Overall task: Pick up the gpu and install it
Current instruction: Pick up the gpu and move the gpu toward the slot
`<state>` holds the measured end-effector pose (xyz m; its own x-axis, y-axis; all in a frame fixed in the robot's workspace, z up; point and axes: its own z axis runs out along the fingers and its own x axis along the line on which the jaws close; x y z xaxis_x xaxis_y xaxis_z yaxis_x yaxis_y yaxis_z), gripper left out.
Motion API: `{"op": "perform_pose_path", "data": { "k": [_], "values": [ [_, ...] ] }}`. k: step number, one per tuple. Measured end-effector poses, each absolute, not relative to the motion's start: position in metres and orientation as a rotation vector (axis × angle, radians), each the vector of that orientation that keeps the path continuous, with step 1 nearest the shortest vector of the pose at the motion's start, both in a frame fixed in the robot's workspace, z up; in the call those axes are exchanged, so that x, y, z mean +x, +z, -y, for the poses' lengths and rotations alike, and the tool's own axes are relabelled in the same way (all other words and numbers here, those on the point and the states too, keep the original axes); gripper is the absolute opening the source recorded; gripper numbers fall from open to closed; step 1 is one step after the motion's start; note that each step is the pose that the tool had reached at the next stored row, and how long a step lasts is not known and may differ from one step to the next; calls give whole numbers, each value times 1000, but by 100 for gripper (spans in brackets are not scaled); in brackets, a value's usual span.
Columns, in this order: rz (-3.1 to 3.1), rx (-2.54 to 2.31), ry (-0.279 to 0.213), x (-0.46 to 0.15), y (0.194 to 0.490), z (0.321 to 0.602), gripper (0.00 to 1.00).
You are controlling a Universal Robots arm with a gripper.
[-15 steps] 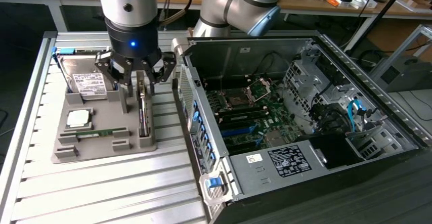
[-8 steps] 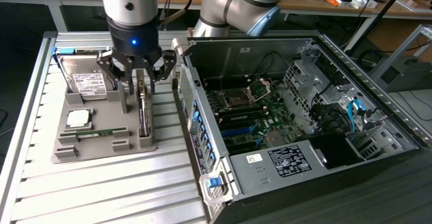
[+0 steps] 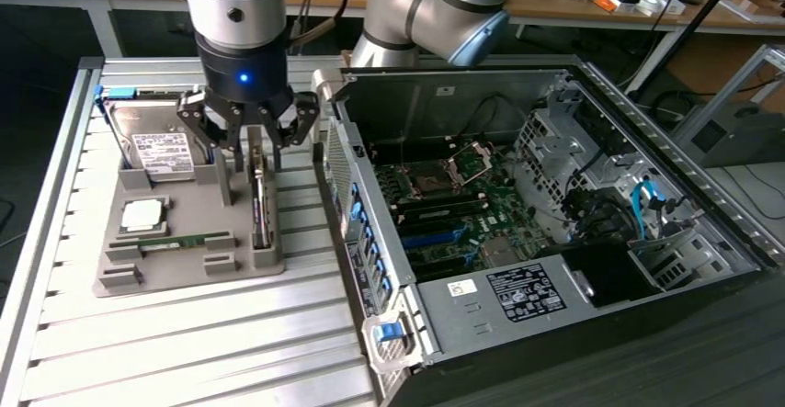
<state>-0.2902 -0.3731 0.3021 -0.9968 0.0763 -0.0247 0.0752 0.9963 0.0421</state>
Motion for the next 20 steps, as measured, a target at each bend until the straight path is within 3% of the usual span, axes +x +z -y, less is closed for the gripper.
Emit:
{"op": "perform_pose_path", "data": {
  "k": [20],
  "values": [
    [-3112, 118, 64, -290, 288, 373, 48]
  ]
}}
